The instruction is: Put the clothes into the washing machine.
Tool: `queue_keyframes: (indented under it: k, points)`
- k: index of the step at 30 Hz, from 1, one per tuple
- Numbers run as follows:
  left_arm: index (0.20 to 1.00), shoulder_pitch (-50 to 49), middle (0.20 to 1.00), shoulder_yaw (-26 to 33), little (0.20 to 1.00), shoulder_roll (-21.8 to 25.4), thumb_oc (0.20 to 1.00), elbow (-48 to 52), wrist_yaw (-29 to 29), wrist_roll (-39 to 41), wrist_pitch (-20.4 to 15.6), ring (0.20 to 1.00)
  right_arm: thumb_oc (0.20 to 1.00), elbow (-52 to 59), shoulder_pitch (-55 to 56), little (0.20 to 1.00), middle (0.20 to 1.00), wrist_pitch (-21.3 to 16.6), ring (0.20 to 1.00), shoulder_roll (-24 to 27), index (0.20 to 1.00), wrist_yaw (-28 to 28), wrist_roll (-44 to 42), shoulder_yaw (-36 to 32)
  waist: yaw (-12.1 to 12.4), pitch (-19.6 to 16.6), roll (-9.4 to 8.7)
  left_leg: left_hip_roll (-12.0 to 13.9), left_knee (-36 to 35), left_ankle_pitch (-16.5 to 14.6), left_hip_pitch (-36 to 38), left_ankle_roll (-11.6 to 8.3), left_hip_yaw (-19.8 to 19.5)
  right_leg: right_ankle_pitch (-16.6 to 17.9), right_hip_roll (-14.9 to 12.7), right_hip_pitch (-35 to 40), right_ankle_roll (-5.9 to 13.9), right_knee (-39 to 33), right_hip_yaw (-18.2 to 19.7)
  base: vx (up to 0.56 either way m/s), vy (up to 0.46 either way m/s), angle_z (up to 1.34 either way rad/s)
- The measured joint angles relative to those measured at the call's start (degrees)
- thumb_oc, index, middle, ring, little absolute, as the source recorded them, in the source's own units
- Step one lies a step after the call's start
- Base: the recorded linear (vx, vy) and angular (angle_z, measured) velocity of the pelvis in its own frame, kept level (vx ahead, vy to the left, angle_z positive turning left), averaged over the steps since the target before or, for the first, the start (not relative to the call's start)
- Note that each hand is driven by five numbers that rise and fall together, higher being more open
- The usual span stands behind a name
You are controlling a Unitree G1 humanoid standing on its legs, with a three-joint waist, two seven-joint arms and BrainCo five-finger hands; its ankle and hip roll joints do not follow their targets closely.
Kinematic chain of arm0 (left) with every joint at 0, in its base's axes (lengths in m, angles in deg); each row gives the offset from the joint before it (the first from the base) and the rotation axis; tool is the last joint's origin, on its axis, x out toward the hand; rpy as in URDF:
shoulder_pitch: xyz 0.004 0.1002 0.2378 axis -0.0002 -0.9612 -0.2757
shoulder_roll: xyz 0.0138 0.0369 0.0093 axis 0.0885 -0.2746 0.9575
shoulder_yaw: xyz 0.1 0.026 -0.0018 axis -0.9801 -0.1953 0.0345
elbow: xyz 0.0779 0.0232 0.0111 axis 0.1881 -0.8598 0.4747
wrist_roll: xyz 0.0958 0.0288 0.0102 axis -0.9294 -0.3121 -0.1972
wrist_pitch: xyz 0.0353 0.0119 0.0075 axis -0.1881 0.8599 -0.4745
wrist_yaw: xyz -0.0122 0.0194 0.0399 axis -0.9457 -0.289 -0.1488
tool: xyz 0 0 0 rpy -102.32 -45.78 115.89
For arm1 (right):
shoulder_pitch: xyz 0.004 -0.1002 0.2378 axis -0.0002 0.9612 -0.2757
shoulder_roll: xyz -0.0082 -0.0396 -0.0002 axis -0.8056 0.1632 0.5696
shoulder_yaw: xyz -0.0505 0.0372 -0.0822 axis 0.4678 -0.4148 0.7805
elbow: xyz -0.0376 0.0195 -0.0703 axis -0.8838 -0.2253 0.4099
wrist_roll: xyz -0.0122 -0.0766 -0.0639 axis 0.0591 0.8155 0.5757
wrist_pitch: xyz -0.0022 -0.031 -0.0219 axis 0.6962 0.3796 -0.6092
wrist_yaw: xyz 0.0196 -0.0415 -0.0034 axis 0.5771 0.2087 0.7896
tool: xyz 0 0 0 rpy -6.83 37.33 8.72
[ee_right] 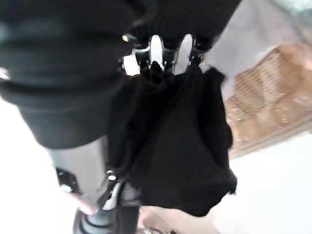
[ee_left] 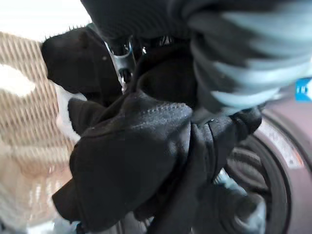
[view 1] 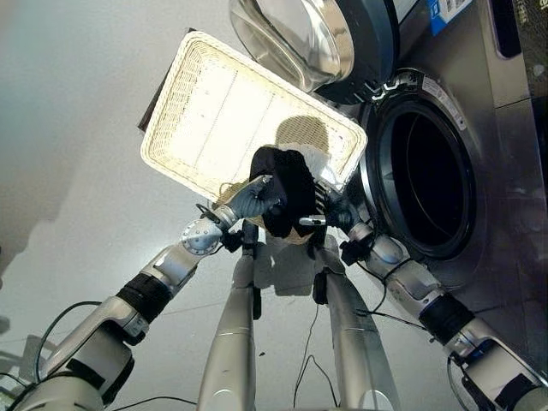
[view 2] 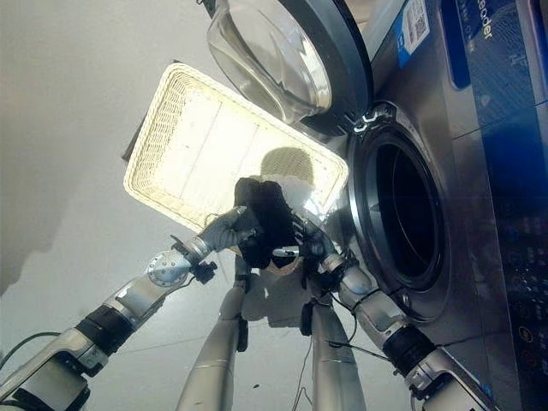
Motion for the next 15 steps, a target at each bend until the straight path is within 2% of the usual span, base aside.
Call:
queue_keyframes:
  k: [1, 2, 6, 7, 11, 12, 13, 14, 15]
  points:
    - [0.2, 0.16, 0.2, -0.95, 0.2, 0.12, 0.2, 0.32, -0.32, 1.27, 0.77, 0.2, 0.758, 0.02, 0.07, 0.758, 0.758, 0.44, 0.758, 0.53, 0.758, 1.09, -2.05, 0.28, -0.07, 0.0, -0.01, 0.12, -0.23, 0.0, 0.0, -0.01, 0.0, 0.26, 0.2, 0.11, -0.27, -0.59, -0.02, -0.01, -0.084, -0.04]
    - [0.2, 0.13, 0.2, -1.2, 0.2, 0.4, 0.2, 0.41, -0.46, 1.3, 1.07, 0.2, 0.2, 0.01, 0.23, 0.2, 0.2, 0.81, 0.2, 0.68, 0.2, 1.68, -3.07, 0.34, 0.01, 0.0, -0.01, 0.22, -0.45, 0.01, -0.01, 0.0, 0.09, 0.54, 0.36, 0.24, -0.33, -1.17, -0.03, -0.01, -0.05, -0.06]
    - [0.2, -0.13, 0.2, -1.88, 0.2, 0.53, 0.2, 0.41, -1.04, 3.17, 1.52, 0.2, 0.2, -0.41, 0.59, 0.2, 0.2, 2.1, 0.2, 0.72, 0.2, 2.06, -7.57, 0.08, -0.07, 0.0, -0.01, 0.31, -0.68, -0.04, 0.01, 0.06, 1.01, 1.03, 0.49, 0.38, -0.21, -2.23, 0.19, 0.0, -0.045, -0.07]
    - [0.366, -0.24, 0.366, -2.0, 0.366, 0.45, 0.366, 0.42, -1.4, 4.47, 1.62, 0.366, 0.2, -0.48, 1.04, 0.2, 0.2, 2.11, 0.2, 0.93, 0.2, 2.06, -8.65, -0.05, -0.06, 0.0, -0.01, 0.3, -0.71, -0.07, 0.02, 0.09, 1.19, 1.04, 0.5, 0.41, -0.2, -2.3, 0.28, 0.0, -0.044, -0.02]
    - [0.47, -1.66, 0.47, -1.84, 0.47, 0.18, 0.47, 0.43, -4.25, 10.39, 2.26, 0.47, 0.2, -0.83, 1.79, 0.2, 0.2, 2.06, 0.2, 0.92, 0.2, 2.06, -10.52, -0.14, -0.01, 0.0, -0.01, 0.57, -0.8, -0.07, 0.08, 0.09, 1.2, 1.56, 0.93, 0.9, -0.21, -3.32, 0.49, 0.0, -0.055, -0.02]
    - [0.536, -2.16, 0.536, -1.85, 0.536, 0.05, 0.536, 0.43, -5.45, 12.68, 2.93, 0.536, 0.2, -0.93, 2.11, 0.2, 0.2, 2.05, 0.2, 0.75, 0.2, 2.06, -10.51, -0.02, 0.03, 0.0, -0.02, 0.71, -0.8, -0.08, 0.09, 0.08, 1.21, 1.89, 1.11, 1.18, -0.25, -3.97, 0.63, 0.01, -0.061, -0.04]
    - [0.536, -2.96, 0.536, -1.85, 0.536, -0.11, 0.536, 0.43, -6.25, 14.18, 3.16, 0.536, 0.2, -1.1, 2.37, 0.2, 0.2, 1.95, 0.2, 0.67, 0.2, 2.05, -10.52, -0.03, 0.0, 0.0, -0.02, 0.75, -0.8, -0.08, 0.09, 0.08, 1.26, 1.97, 1.15, 1.2, -0.32, -4.07, 0.62, 0.01, -0.075, -0.02]
    - [1.0, -3.28, 1.0, -1.85, 1.0, -0.2, 1.0, 0.43, -6.71, 14.96, 3.23, 1.0, 0.2, -1.3, 2.52, 0.2, 0.2, 1.83, 0.2, 0.62, 0.2, 2.05, -10.53, -0.03, -0.01, 0.0, -0.02, 0.77, -0.8, -0.08, 0.09, 0.08, 1.28, 1.97, 1.15, 1.2, -0.32, -4.07, 0.62, 0.0, -0.035, -0.01]
    - [1.0, -3.33, 1.0, -1.85, 1.0, -0.23, 1.0, 0.43, -7.12, 15.4, 3.27, 1.0, 0.2, -1.41, 2.66, 0.2, 0.2, 1.81, 0.2, 0.59, 0.2, 2.05, -10.52, -0.02, -0.06, 0.0, -0.02, 0.78, -0.8, -0.08, 0.1, 0.07, 1.28, 1.99, 1.16, 1.2, -0.33, -4.07, 0.62, 0.0, -0.035, -0.01]
